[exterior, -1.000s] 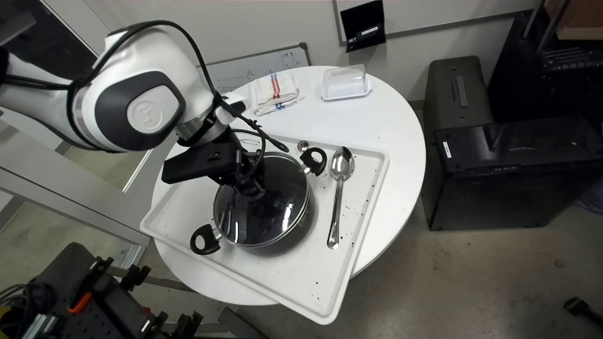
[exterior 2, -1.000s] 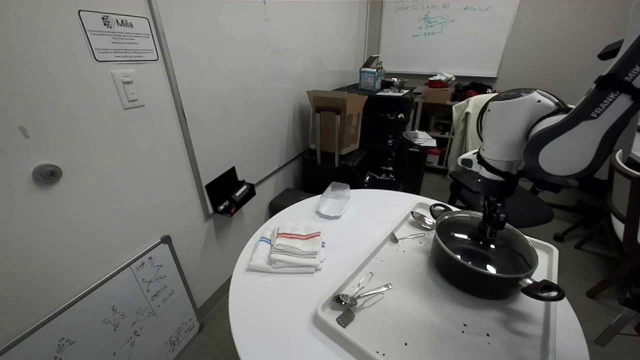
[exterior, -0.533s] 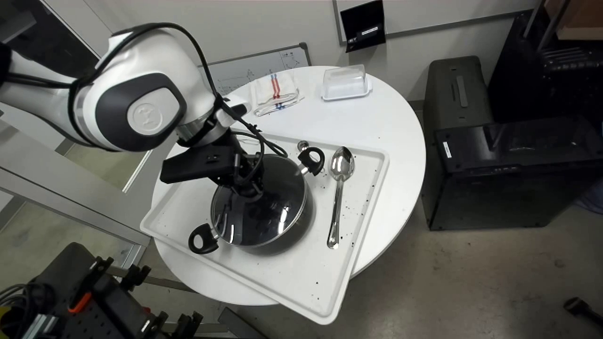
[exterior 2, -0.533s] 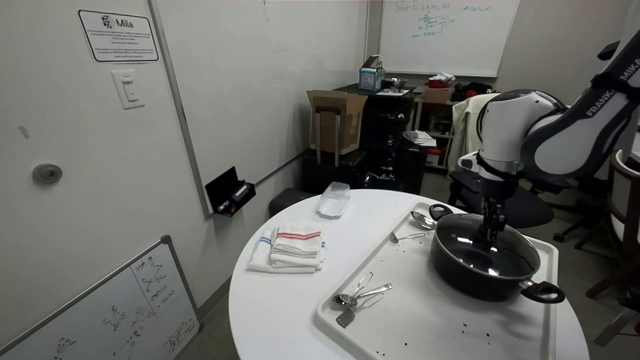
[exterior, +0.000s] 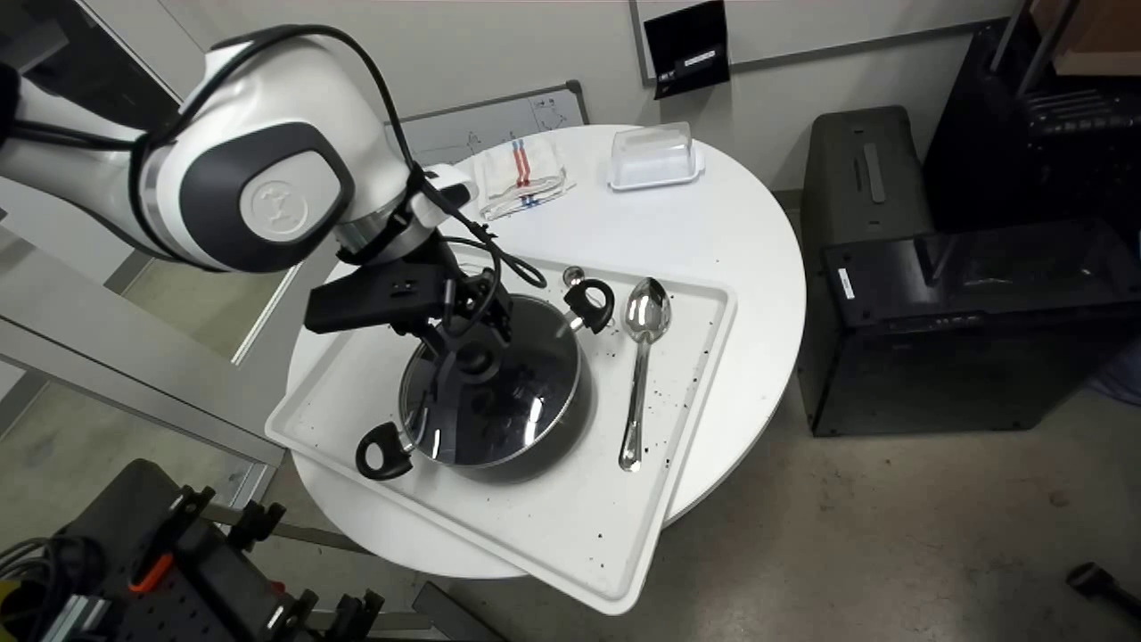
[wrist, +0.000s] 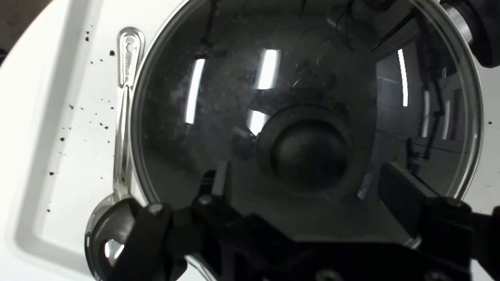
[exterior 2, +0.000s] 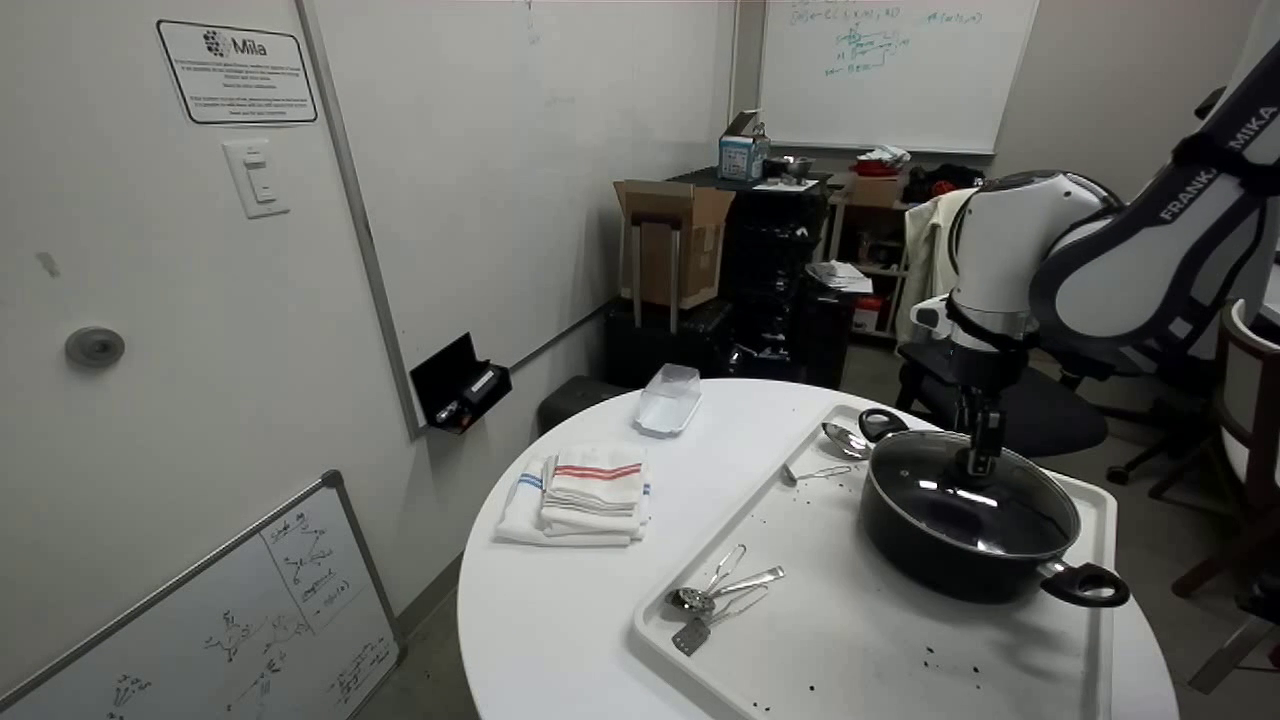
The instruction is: Put the glass lid on the black pot
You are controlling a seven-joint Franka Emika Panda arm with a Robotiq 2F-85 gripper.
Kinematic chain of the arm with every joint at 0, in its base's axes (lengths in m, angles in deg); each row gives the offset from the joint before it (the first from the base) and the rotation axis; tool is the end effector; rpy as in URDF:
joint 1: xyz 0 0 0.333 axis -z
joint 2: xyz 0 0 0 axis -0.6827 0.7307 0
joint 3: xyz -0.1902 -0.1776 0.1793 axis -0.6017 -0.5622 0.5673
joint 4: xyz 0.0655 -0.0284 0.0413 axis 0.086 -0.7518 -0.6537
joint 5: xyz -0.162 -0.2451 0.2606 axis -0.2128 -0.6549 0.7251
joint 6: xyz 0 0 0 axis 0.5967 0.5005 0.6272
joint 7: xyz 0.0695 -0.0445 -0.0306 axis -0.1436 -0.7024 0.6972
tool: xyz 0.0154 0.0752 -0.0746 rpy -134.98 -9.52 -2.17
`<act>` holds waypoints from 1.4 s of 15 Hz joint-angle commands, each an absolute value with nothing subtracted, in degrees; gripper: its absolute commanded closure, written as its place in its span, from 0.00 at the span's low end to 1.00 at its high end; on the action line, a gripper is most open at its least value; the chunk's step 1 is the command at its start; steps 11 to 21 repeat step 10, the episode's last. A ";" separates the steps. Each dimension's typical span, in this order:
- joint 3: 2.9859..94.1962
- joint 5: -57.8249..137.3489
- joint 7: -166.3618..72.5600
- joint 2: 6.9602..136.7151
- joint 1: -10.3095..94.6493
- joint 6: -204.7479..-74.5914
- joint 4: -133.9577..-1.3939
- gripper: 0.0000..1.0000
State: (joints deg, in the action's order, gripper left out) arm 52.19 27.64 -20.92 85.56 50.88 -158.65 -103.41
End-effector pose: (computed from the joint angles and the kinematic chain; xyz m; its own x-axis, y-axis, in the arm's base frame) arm 0.5218 -0.0670 0.1240 0.8855 0.4475 -0.1248 0.4567 -0.8878 0.0574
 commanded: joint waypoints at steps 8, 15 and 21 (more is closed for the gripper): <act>52.23 28.32 -20.61 82.80 50.54 -157.82 -103.63 0.00; 52.22 28.30 -20.61 82.63 50.50 -157.84 -103.66 0.00; 52.22 28.30 -20.61 82.63 50.50 -157.84 -103.66 0.00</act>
